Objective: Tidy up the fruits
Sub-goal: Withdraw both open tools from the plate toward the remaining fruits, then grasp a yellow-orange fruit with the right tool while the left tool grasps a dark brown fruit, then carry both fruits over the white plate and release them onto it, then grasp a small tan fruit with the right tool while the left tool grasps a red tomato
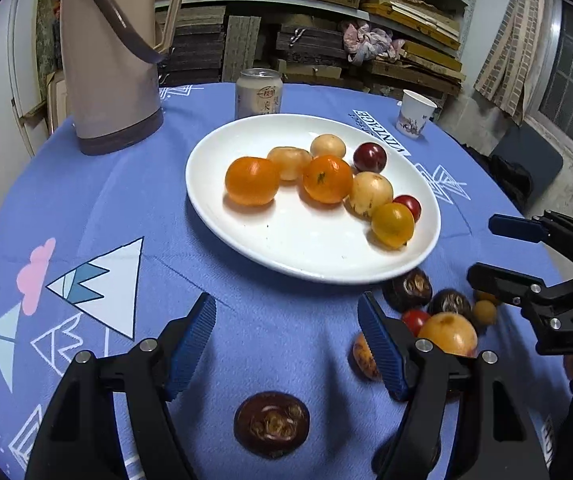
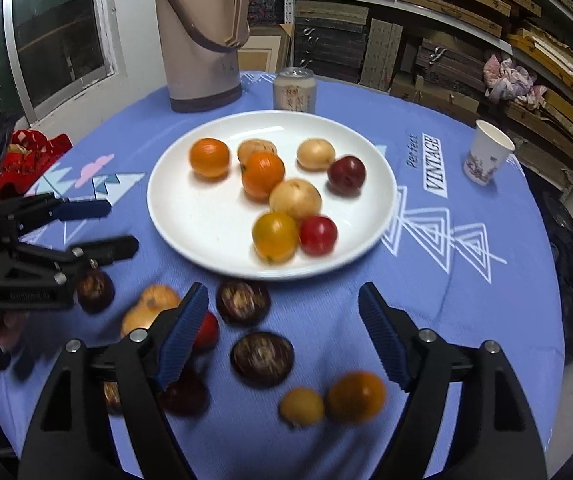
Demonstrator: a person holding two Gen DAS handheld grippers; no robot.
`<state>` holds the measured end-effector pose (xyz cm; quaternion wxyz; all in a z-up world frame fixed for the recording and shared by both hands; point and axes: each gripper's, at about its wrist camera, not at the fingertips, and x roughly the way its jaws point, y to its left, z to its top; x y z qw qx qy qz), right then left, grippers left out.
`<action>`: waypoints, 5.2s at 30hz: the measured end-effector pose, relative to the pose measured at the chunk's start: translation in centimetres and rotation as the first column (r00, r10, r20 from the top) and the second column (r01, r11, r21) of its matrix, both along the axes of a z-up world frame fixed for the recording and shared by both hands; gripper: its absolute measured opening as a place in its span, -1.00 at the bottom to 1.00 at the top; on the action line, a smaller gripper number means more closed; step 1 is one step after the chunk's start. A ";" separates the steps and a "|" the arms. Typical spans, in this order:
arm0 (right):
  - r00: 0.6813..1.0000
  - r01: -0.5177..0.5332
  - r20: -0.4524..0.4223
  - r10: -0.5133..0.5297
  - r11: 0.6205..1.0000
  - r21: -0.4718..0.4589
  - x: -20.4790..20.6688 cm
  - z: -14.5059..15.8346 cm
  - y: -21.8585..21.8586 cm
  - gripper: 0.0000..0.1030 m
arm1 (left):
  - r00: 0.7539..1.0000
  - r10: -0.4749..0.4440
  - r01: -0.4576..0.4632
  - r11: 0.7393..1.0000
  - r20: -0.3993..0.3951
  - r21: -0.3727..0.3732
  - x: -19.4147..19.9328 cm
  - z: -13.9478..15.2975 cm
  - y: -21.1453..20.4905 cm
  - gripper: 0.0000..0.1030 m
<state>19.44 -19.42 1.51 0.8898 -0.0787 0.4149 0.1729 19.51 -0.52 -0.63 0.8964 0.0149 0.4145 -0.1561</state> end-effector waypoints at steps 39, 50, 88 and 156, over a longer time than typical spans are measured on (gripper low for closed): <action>0.982 0.173 -0.091 -0.169 0.984 0.043 -1.8 -4.3 -6.2 0.05 | 0.982 -0.161 0.172 0.977 -0.095 0.126 -3.6 -2.8 0.9 0.56; 0.968 0.199 -0.168 -0.185 0.978 0.070 -1.3 -5.3 -6.9 -0.21 | 0.984 -0.150 0.162 0.977 -0.092 0.137 -3.0 -4.0 0.9 -0.12; 0.997 0.078 -0.003 -0.079 0.990 0.116 3.7 -0.1 3.7 -0.27 | 0.995 0.094 -0.096 0.992 -0.021 -0.086 5.1 0.4 -0.2 -0.18; 0.973 -0.202 -0.136 0.184 0.971 -0.132 -3.6 -5.4 -0.9 -0.46 | 0.901 -0.424 0.428 0.903 -0.091 0.039 -7.9 -0.8 -2.4 0.81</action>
